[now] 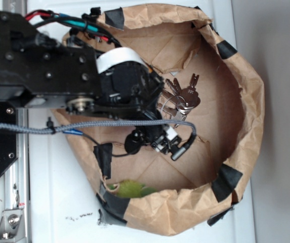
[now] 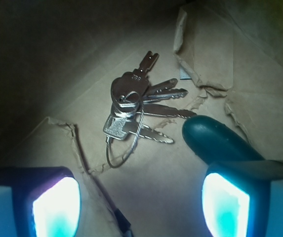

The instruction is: Grab the silver keys.

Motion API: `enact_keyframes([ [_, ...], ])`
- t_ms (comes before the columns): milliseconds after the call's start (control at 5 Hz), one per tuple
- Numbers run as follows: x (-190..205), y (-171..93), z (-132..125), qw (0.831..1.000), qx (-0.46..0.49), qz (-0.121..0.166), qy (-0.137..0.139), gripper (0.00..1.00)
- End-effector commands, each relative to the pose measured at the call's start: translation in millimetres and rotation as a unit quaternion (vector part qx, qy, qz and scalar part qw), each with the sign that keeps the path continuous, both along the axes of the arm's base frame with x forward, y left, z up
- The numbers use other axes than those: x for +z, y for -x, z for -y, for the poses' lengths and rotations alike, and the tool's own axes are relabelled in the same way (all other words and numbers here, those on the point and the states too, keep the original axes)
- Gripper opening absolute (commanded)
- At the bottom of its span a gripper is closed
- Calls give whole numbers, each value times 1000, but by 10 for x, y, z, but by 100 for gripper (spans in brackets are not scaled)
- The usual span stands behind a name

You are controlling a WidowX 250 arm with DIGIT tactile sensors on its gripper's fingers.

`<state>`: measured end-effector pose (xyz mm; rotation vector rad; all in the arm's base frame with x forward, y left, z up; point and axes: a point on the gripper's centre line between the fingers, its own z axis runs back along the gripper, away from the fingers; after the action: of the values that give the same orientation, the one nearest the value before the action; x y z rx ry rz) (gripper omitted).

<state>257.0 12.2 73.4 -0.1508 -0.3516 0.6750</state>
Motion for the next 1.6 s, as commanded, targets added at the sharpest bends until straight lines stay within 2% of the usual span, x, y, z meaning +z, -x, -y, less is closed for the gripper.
enact_keyframes([
  [0,109,-211,-103,997,43,56,0,100],
  [200,40,-232,-116,995,69,73,4,100],
  [400,-46,-269,-112,992,103,74,10,100],
  [600,-86,-255,-87,993,108,42,2,100],
  [1400,-86,-255,-87,993,108,42,2,100],
])
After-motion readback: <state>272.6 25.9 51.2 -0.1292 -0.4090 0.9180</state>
